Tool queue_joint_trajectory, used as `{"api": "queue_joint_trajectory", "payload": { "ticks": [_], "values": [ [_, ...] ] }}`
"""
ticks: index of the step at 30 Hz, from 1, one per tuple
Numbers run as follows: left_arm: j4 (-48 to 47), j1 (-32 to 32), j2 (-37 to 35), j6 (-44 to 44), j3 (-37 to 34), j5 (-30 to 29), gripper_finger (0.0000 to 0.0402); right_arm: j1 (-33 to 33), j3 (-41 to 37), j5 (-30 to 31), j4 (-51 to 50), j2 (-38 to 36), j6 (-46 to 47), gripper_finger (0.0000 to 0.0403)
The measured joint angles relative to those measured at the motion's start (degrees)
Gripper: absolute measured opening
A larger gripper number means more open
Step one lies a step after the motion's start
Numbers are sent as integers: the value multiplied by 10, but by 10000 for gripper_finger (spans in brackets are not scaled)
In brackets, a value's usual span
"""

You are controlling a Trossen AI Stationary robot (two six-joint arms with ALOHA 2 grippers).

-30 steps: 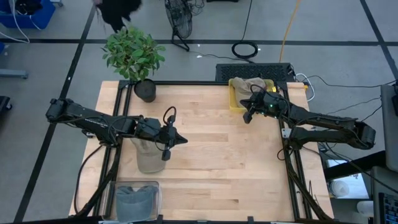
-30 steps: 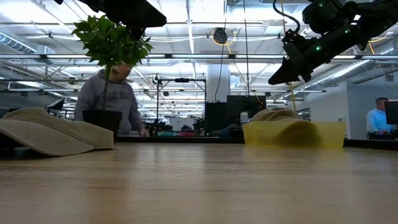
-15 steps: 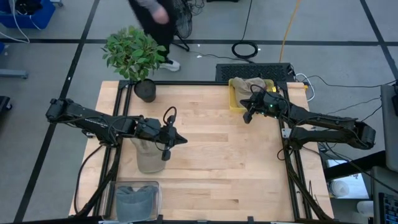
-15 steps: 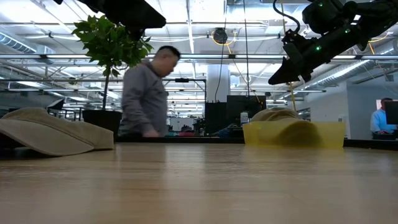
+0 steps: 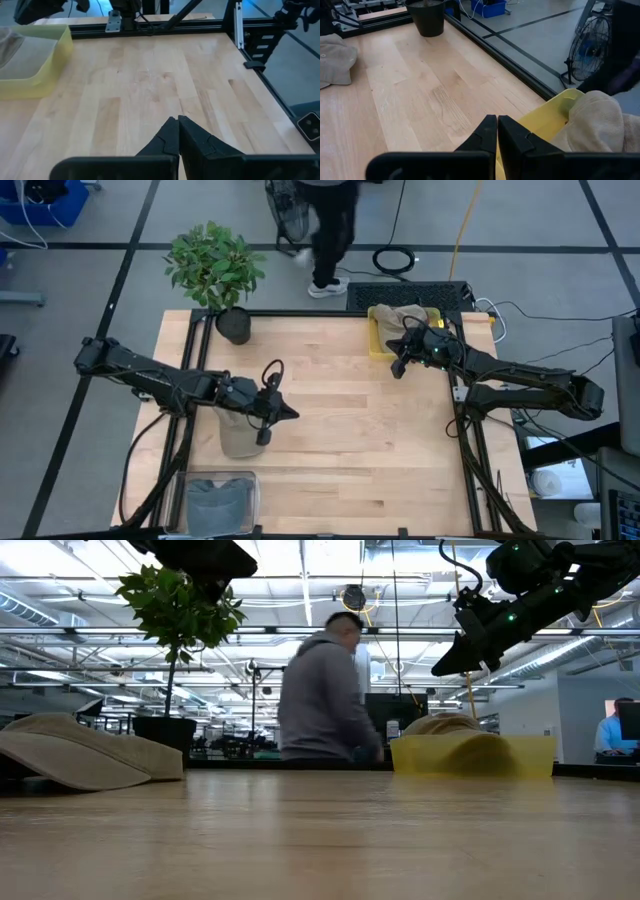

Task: Pick & Place hat
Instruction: Put the brown cap into the yellow bin

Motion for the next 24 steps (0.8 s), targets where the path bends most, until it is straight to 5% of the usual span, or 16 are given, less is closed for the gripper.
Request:
{"api": "queue_joint_trajectory", "payload": {
  "ticks": [24],
  "values": [
    [-12,-18,0,2,0,-6,10,0,0,0,0,0,0,4]
  ]
}}
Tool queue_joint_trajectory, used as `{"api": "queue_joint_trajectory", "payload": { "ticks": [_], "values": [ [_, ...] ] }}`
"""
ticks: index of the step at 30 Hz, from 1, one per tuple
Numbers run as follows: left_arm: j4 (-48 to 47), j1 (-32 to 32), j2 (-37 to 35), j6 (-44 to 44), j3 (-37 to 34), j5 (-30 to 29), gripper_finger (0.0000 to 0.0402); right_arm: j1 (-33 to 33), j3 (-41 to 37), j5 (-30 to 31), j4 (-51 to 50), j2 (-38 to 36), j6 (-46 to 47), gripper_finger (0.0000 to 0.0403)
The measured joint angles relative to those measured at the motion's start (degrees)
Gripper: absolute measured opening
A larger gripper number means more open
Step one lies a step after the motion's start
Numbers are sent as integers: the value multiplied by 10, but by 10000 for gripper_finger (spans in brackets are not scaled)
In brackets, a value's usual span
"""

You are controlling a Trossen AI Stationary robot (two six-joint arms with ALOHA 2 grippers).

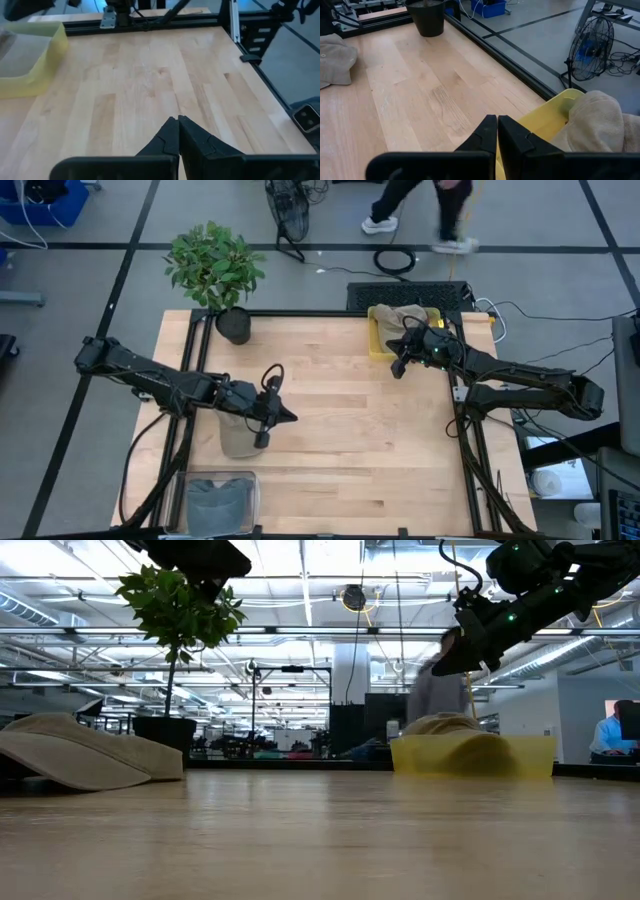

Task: Pick & Place hat
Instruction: Put the brown cap into the yellow bin

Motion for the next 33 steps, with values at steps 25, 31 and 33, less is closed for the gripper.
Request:
{"api": "queue_joint_trajectory", "payload": {
  "ticks": [25,31,33],
  "values": [
    [-19,-74,0,-58,0,-45,10,0,0,0,0,0,0,4],
    [-8,-58,0,-61,0,-46,10,0,0,0,0,0,0,4],
    [-7,-51,0,-75,0,-47,10,0,0,0,0,0,0,4]
  ]
}}
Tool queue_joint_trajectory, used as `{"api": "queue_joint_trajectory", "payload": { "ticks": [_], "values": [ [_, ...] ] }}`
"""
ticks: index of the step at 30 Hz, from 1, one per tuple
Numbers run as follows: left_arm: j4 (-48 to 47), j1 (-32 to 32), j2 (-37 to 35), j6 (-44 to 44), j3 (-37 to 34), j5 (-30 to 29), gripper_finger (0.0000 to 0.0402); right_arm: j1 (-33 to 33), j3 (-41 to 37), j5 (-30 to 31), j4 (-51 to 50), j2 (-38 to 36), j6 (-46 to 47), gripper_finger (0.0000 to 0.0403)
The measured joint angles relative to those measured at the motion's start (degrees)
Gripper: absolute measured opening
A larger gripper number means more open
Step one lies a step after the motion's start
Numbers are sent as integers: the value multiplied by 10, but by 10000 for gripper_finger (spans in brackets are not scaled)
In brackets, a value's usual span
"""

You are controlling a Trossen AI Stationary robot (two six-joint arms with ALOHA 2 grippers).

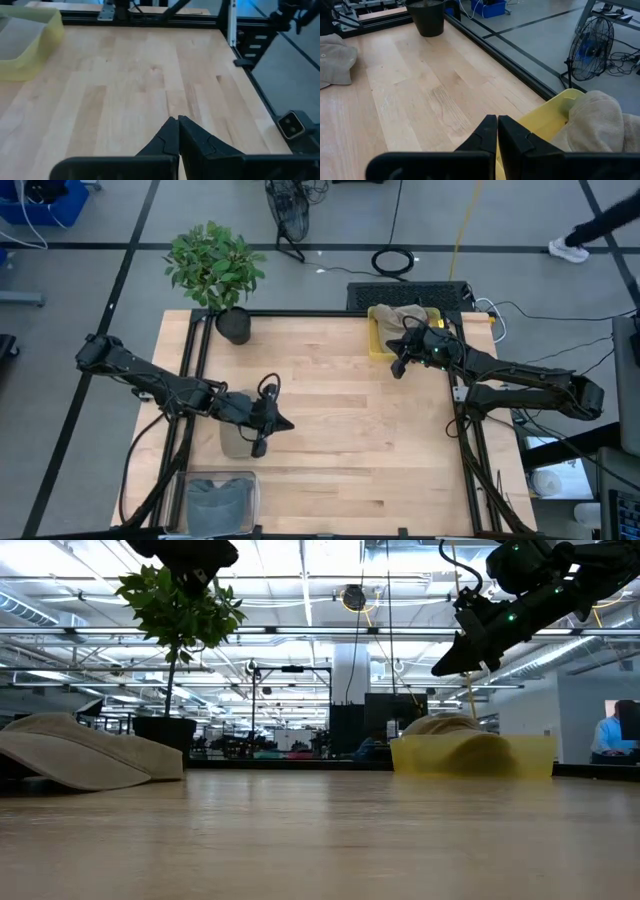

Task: Pick & Place hat
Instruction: Put the brown cap into the yellow bin

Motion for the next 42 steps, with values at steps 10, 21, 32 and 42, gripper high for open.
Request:
{"api": "queue_joint_trajectory", "payload": {
  "ticks": [10,21,32,42],
  "values": [
    [-2,28,-7,-21,0,-29,10,0,0,0,0,0,0,4],
    [-363,52,-135,-136,0,18,10,0,0,0,0,0,0,4],
    [-540,40,-121,-228,0,139,133,0,0,0,0,0,0,4],
    [-609,58,-5,-184,0,129,291,0,0,0,0,0,0,4]
  ]
}}
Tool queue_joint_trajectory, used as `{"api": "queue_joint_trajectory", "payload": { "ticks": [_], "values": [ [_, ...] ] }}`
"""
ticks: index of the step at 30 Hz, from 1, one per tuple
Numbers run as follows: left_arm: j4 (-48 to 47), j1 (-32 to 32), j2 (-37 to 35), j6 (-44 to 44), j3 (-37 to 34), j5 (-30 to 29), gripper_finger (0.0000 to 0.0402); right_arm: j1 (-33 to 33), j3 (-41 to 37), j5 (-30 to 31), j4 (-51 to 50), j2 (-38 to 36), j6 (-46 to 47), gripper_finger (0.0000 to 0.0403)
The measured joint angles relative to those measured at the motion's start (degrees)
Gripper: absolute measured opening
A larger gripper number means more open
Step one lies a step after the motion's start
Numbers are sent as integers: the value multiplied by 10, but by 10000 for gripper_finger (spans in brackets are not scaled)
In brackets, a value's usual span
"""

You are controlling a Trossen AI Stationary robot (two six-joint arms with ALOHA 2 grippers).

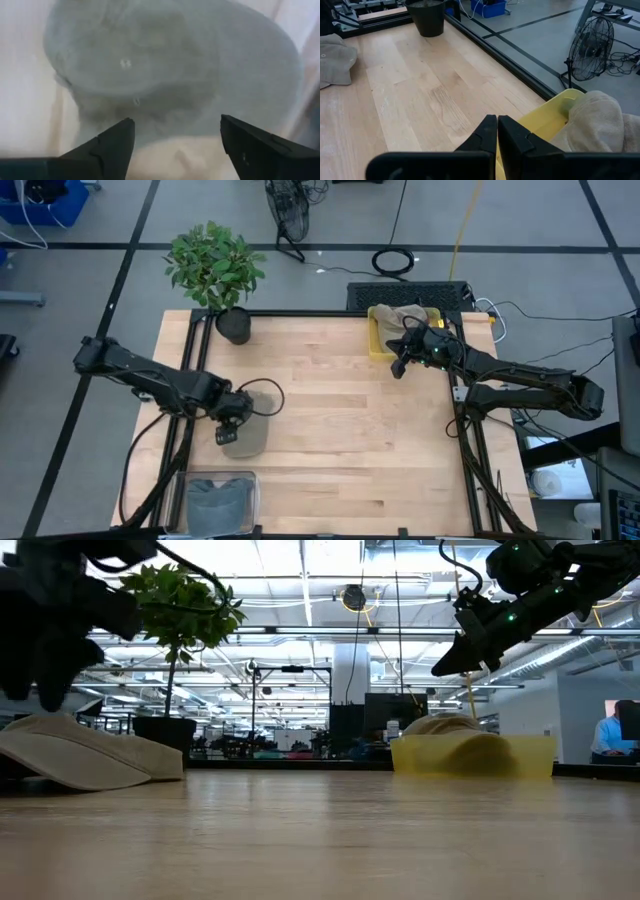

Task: Pick & Place hat
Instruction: Put the brown cap into the yellow bin

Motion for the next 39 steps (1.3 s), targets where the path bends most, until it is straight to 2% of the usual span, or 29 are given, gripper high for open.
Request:
{"api": "queue_joint_trajectory", "payload": {
  "ticks": [4,13,21,25,30,39],
  "values": [
    [-2,14,25,26,0,-17,295,0,0,0,0,0,0,4],
    [7,43,34,49,0,-47,253,0,0,0,0,0,0,4],
    [16,46,34,49,0,8,239,0,0,0,0,0,0,4],
    [17,39,34,27,0,2,240,0,0,0,0,0,0,4],
    [16,37,34,7,0,-38,269,0,0,0,0,0,0,4],
    [16,46,34,6,0,-38,330,0,0,0,0,0,0,4]
  ]
}}
